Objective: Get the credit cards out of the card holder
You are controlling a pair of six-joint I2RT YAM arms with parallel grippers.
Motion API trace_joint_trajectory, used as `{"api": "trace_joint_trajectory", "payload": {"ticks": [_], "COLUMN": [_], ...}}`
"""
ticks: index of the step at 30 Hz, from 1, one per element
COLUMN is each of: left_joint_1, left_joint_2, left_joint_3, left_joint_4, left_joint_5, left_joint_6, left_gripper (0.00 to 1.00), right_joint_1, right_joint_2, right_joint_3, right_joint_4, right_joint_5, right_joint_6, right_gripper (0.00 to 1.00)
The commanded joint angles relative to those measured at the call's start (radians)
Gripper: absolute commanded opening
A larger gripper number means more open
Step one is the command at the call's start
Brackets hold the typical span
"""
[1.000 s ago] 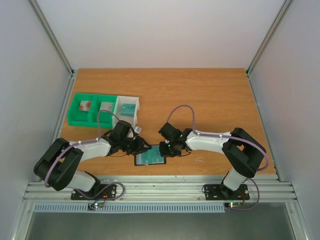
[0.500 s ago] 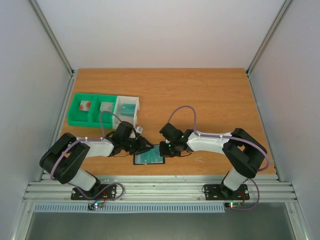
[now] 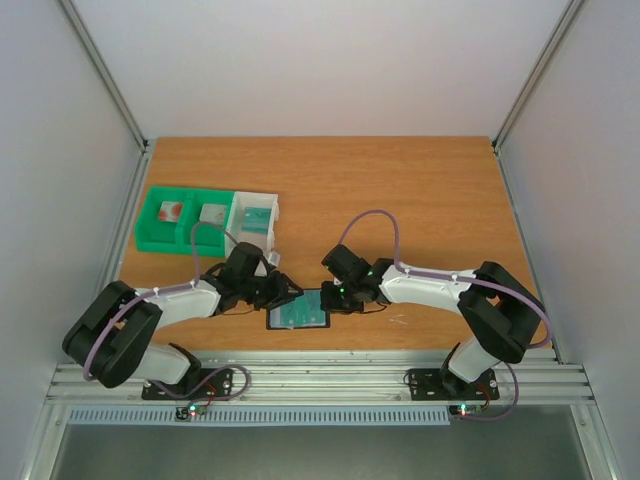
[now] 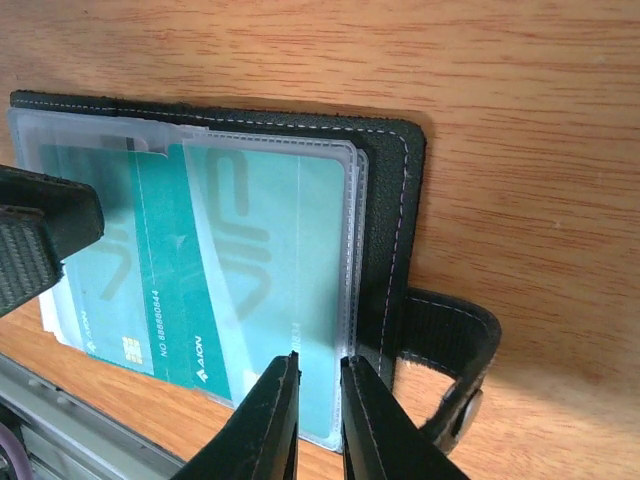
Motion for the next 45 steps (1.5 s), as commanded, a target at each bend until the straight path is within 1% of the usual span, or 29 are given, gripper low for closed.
{"api": "trace_joint_trajectory", "payload": {"ticks": [1, 5, 13, 15, 21, 25, 28, 34, 41, 45], "left_joint_1": [-0.004, -0.004, -0.004, -0.004, -0.004, -0.004, -0.003, -0.004, -0.003, -0.004], "left_joint_2": [0.021, 0.072, 0.122, 0.126, 0.134, 0.109, 0.09, 0.072, 0.037, 0.041], "left_joint_3": [-0.009, -0.029, -0.039, -0.039, -0.041, -0.034, -0.013, 0.022, 0.028, 0.014], "left_joint_4": [-0.011, 0.054, 0.085, 0.089, 0.088, 0.049, -0.034, -0.147, -0.191, -0.153], "left_joint_5": [-0.016, 0.003, 0.003, 0.005, -0.003, -0.007, -0.03, -0.063, -0.078, -0.058], "left_joint_6": [0.021, 0.004, 0.002, 0.001, -0.003, -0.001, 0.034, 0.094, 0.086, 0.078], "left_gripper": [0.35, 0.35, 0.34, 0.34, 0.34, 0.34, 0.34, 0.34, 0.34, 0.34], "right_joint_1": [-0.001, -0.006, -0.02, -0.022, -0.026, -0.026, -0.027, -0.028, -0.027, -0.027], "right_joint_2": [0.003, 0.035, 0.088, 0.096, 0.095, 0.056, 0.045, 0.089, 0.055, 0.063], "right_joint_3": [0.021, 0.017, -0.021, -0.03, -0.051, -0.032, -0.025, -0.048, -0.024, -0.02], "right_joint_4": [0.0, 0.041, 0.111, 0.111, 0.097, 0.051, 0.038, 0.077, 0.026, 0.032], "right_joint_5": [-0.005, -0.03, -0.081, -0.084, -0.061, -0.036, -0.022, -0.055, -0.024, -0.026], "right_joint_6": [0.012, 0.021, 0.036, 0.04, 0.059, 0.042, 0.032, 0.047, 0.032, 0.026], "right_gripper": [0.15, 0.16, 0.08, 0.07, 0.06, 0.09, 0.11, 0.09, 0.09, 0.09]}}
